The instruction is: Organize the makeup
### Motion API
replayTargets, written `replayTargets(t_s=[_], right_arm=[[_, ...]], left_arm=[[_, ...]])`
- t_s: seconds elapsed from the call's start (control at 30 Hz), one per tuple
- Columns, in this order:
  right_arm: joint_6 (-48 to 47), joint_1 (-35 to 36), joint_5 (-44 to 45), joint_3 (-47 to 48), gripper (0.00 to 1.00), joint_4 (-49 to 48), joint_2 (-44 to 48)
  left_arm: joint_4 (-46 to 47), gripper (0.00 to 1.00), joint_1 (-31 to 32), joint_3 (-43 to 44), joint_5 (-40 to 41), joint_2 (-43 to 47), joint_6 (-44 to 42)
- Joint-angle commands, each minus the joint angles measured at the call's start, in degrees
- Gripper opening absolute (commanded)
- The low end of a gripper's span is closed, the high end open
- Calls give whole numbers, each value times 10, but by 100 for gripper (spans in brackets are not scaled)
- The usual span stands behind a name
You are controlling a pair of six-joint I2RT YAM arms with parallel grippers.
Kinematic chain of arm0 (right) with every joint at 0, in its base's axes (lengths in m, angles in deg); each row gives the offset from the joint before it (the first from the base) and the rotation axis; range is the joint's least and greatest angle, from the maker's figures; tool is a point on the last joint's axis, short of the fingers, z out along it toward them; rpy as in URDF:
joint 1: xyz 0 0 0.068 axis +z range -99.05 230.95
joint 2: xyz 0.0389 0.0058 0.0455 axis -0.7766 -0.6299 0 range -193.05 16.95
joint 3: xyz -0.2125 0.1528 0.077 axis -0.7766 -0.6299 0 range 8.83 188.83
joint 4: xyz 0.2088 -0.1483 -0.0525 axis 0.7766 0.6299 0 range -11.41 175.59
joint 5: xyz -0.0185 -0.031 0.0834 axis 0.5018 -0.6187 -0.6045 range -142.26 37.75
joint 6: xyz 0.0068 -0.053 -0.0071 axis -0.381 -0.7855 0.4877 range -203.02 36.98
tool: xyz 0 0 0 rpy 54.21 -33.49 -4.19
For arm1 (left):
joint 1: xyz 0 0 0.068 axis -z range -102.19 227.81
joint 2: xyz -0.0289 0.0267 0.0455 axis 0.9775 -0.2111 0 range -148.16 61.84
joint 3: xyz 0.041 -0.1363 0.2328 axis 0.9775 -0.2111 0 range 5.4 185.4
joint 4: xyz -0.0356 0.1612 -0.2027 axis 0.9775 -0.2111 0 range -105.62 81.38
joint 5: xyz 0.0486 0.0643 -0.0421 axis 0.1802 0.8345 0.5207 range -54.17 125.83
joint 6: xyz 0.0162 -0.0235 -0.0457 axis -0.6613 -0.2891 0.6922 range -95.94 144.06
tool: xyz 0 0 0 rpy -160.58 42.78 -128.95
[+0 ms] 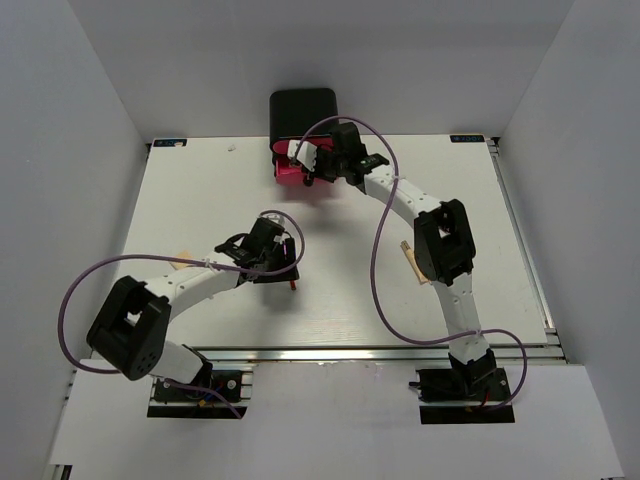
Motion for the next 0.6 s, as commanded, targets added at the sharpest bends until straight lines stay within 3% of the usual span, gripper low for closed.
replayTargets(t_s=[0.0,0.07,0.3,0.47,0.57], right_arm=[[-11,-3,31,7,32,-31,15],[-8,-3,33,-8,44,-43,26],[-6,-3,35,-67,45,-79,51],[33,-11,19,-50,45,-72,62],[73,-23,-41,-129,48,-109,139]], left_arm=[[19,74,12,10,49,-15,15],[20,73,18,13,54,-23,16],[29,73,27,18,56,-50,18],[25,72,28,26,62,-56,17],[24,64,28,25,70,-64,16]])
